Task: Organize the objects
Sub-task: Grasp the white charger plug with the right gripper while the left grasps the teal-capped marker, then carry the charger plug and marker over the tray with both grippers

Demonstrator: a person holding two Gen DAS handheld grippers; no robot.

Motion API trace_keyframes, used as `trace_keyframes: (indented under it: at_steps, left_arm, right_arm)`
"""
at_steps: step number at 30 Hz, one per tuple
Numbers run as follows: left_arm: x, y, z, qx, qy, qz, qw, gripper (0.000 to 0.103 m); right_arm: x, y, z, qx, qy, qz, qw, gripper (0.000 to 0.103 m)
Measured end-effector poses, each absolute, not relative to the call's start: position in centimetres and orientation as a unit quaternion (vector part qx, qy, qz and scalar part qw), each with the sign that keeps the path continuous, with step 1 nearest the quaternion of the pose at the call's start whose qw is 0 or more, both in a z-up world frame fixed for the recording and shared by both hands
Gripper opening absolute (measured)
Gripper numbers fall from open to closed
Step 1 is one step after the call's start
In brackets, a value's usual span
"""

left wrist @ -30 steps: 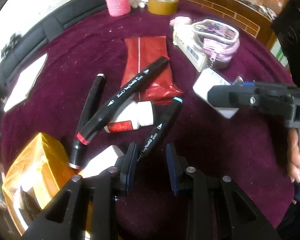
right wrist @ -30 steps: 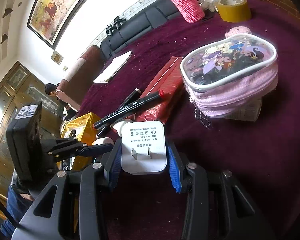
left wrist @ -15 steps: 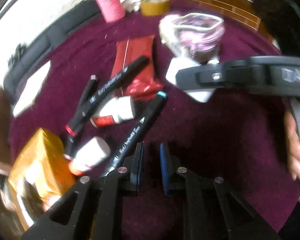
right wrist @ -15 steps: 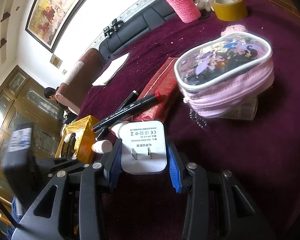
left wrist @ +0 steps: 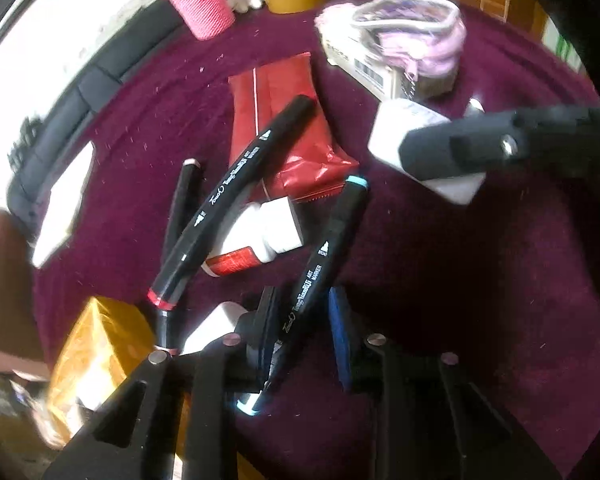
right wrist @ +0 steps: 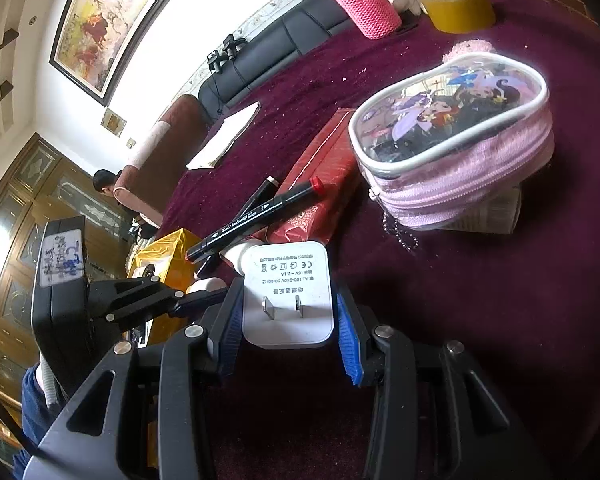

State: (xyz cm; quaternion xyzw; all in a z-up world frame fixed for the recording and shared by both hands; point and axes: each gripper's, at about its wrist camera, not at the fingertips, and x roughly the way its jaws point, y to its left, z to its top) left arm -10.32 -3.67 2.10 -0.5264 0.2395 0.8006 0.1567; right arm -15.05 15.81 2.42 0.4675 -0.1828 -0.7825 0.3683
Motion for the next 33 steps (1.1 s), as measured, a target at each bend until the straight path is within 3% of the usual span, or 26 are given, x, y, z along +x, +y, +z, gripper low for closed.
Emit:
trace_keyframes:
  at_steps: [5,8,19,33]
  left_arm:
    - [-9.9,-3.5,2.2,-0.533,0.189,0.817,0.114,0.018]
    - [-9.0,-3.8,2.3,-0.550,0.117,0.820,0.107,0.012]
    - [-6.2,-7.8,3.3,-0.548,-0.092,0.821,0.129,0.011]
    - [-1.5,-12.2,5.0,-0.483,-0.204,0.840,0.138,0.012]
  right_arm:
    - [-15.3,16.0,2.3,0.470,-0.184,-0.784,0.362,0.039]
    - [-15.3,16.1,2.3,0.470,-0.185,-0.784,0.360,0.039]
    - [-15.3,15.9,2.4,0.469,-0.181,-0.785,0.363,0.039]
    - [-14.1,14.6,2.8,0.454,-0.143,-0.793,0.379,0.039]
